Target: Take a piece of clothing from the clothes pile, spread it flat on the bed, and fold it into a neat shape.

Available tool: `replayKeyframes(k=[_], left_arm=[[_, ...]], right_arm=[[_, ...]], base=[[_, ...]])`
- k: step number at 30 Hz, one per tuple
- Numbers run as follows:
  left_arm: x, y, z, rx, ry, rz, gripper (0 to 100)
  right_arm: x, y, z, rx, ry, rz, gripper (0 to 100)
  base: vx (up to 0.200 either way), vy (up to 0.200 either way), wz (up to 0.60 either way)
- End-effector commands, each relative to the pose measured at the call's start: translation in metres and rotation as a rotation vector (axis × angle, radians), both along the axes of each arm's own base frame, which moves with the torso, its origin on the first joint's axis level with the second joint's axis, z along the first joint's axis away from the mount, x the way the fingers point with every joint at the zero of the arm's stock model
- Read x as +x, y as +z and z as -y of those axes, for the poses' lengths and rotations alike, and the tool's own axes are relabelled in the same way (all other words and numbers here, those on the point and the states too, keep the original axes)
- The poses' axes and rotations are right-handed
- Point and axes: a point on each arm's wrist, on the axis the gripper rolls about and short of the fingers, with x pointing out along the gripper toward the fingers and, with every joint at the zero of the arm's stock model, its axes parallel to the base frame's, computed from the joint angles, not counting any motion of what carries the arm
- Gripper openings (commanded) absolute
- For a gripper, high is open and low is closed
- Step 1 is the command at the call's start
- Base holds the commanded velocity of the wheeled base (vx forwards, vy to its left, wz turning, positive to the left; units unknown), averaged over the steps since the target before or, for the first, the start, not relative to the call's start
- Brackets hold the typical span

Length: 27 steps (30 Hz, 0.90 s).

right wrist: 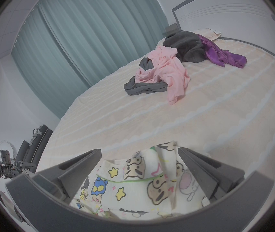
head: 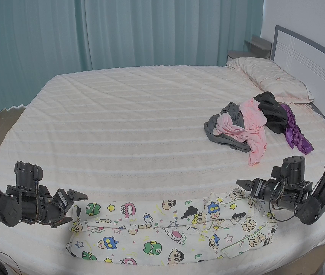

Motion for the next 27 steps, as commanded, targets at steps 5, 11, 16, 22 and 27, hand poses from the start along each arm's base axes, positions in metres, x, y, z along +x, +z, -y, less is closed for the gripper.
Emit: replayKeyframes(k=[5, 11, 16, 22, 27], left_arm=[[-0.001, -0.002, 0.002, 0.000, -0.010, -0.011, 100], [-0.001, -0.003, 0.002, 0.001, -0.009, -0.012, 100], [-0.001, -0.004, 0.002, 0.003, -0.010, -0.018, 100], [-0.001, -0.005, 0.002, 0.003, -0.010, -0.021, 100], [-0.001, -0.005, 0.002, 0.003, -0.010, -0.024, 100]], right_arm=[[0.017, 0.024, -0.059, -0.006, 0.168, 0.007, 100], [0.031, 0.009, -0.083, -0.036, 0.216, -0.070, 100], [0.045, -0.004, -0.103, -0.072, 0.248, -0.145, 100], [0.047, -0.013, -0.105, -0.130, 0.273, -0.196, 100], [0.047, -0.020, -0.105, -0.160, 0.287, -0.215, 100]], base=[[0.000, 0.000, 0.00], [0.000, 0.000, 0.00], [0.000, 0.000, 0.00], [0.000, 0.000, 0.00], [0.000, 0.000, 0.00]])
